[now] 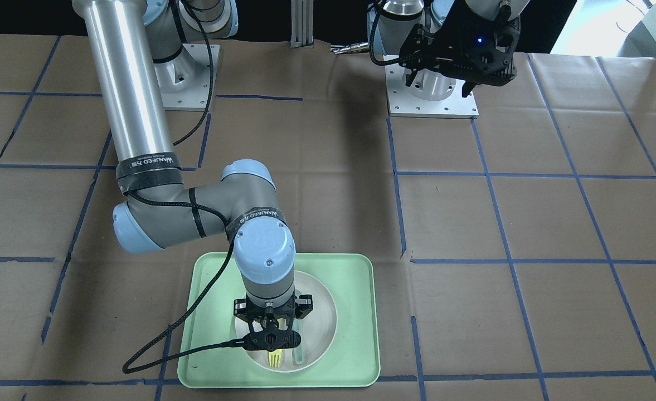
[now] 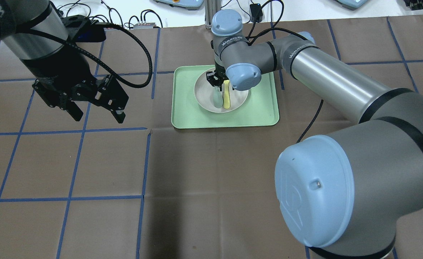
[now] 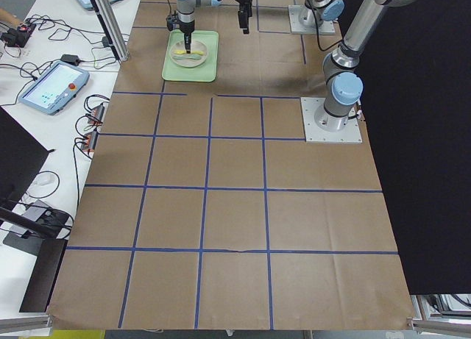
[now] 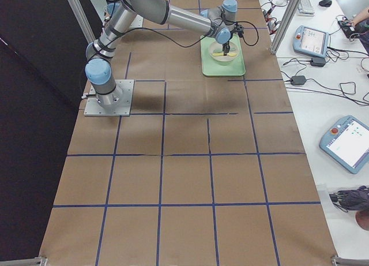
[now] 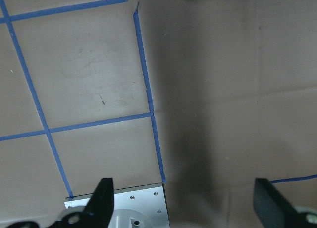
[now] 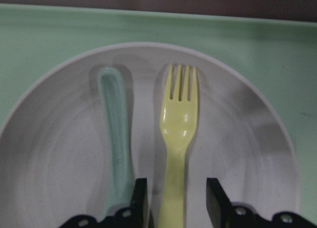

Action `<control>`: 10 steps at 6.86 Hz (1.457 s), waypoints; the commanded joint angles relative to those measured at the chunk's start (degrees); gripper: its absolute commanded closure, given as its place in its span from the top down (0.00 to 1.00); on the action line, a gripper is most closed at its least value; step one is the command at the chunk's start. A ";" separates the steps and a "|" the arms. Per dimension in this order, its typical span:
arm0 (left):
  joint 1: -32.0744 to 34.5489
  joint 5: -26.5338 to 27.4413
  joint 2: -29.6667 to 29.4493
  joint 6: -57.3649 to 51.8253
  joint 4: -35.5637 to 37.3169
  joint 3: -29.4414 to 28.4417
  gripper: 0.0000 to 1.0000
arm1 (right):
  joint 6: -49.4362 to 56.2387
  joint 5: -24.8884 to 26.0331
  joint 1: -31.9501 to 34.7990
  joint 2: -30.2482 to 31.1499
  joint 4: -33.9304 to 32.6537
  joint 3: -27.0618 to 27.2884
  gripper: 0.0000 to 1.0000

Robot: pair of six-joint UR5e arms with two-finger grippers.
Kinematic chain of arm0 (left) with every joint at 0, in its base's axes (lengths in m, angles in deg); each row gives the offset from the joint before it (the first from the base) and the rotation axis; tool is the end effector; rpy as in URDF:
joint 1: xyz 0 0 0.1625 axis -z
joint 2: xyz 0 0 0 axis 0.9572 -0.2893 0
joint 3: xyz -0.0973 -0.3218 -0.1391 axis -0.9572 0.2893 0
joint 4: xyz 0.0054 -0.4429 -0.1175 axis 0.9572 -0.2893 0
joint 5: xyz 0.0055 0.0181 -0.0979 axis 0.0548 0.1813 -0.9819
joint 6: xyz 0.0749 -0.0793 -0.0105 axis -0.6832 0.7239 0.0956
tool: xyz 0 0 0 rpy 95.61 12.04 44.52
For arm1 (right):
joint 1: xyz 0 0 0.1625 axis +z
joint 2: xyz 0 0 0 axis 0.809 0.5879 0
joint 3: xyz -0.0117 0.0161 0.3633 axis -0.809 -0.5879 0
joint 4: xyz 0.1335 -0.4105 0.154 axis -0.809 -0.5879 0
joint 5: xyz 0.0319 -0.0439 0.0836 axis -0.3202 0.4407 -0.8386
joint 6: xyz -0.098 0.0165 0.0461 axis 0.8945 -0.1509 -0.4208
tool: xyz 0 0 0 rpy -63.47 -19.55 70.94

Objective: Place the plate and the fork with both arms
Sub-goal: 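Lower the right gripper and close it on the yellow fork handle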

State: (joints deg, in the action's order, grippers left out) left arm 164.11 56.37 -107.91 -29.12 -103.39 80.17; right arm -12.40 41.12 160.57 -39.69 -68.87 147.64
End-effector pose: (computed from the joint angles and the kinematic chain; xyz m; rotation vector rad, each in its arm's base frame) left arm -0.1475 -0.4815 0.4564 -0.2184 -3.0527 -0.2769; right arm 0.3366 -0.6749 0.1229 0.0914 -3.1290 0.1322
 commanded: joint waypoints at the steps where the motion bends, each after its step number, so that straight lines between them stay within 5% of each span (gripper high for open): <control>1: 0.04 -0.09 -0.08 0.00 0.00 0.00 1.00 | -0.02 0.31 0.21 -0.41 0.01 -0.27 0.51; 6: 0.04 -0.26 0.00 0.00 0.00 0.00 1.00 | -0.02 0.32 0.12 -1.55 0.01 -0.45 0.49; 10: -0.04 -0.35 -0.08 0.00 0.00 0.00 1.00 | -0.02 0.14 0.12 -1.20 0.09 -0.71 0.29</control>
State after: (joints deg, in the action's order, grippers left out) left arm 164.13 56.08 -107.96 -29.12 -103.39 80.17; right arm -12.42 41.35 160.70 -41.02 -68.84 146.96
